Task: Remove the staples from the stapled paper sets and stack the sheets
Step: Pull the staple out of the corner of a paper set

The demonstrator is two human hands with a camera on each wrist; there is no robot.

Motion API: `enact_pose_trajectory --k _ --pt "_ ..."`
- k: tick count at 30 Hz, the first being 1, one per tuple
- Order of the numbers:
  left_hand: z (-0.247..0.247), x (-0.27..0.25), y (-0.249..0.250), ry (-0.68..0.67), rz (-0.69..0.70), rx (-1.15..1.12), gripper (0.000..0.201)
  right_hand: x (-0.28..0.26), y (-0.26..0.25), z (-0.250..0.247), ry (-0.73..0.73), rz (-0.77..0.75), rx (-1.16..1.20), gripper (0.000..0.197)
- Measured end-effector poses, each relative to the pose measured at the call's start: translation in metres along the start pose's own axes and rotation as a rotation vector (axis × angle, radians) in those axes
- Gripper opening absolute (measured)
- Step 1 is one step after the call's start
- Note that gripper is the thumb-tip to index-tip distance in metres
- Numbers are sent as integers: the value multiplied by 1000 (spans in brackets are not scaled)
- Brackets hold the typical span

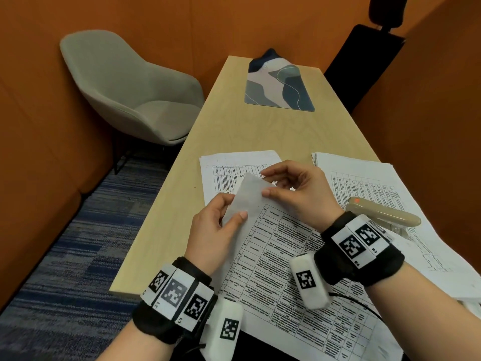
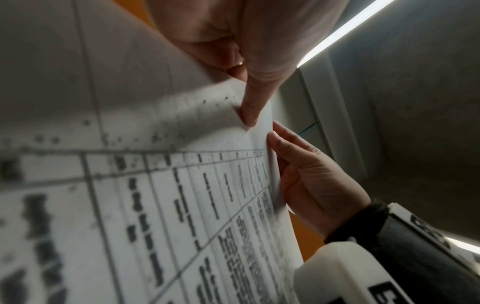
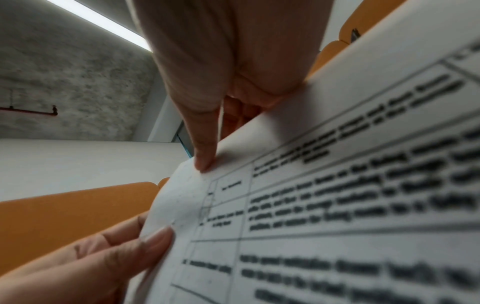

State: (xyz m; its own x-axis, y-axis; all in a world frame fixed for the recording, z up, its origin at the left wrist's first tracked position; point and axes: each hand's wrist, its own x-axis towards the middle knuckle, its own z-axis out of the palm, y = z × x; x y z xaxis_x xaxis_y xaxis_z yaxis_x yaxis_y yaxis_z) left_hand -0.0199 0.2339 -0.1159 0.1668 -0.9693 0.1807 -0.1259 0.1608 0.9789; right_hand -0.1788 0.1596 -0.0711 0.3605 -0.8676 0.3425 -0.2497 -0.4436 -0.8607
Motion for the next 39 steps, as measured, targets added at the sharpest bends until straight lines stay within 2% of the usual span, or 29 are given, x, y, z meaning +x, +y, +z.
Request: enact_pose_trajectory --k 2,4,7,10,12,14,17,19,21,24,27,30,33,39 --pt "1 -1 1 31 40 24 21 2 1 -1 -65 29 -217 34" --pt "1 -1 1 50 69 14 19 3 2 -6 -197 138 -388 40" --pt "1 -1 4 63 74 -32 34 5 -3 -13 -383 281 -308 12" --pt "-3 3 4 73 107 -53 42 7 -7 -23 -492 314 -345 15" --pt "-10 9 5 99 124 -19 42 11 -15 -32 -464 296 -349 11" --pt "-23 18 7 143 112 41 41 18 -28 -46 -355 228 -314 14" --pt "-46 35 13 212 67 114 33 25 -51 -77 -146 154 -57 10" --pt "-51 46 22 217 64 -4 33 28 -62 -92 -15 100 142 16" --pt "-44 57 41 142 77 -201 28 29 -68 -93 97 33 292 20" --pt "-30 72 76 37 194 -197 27 29 -69 -81 250 -26 468 19" --pt "-28 84 104 83 328 -205 13 26 -71 -71 337 -95 495 21" --pt "-29 90 109 93 388 -242 15 25 -74 -69 340 -135 466 20" --pt "-29 88 98 86 365 -218 19 26 -73 -65 262 -143 433 19" --pt "-29 91 96 166 345 -193 21 37 -90 -72 15 -326 454 53"
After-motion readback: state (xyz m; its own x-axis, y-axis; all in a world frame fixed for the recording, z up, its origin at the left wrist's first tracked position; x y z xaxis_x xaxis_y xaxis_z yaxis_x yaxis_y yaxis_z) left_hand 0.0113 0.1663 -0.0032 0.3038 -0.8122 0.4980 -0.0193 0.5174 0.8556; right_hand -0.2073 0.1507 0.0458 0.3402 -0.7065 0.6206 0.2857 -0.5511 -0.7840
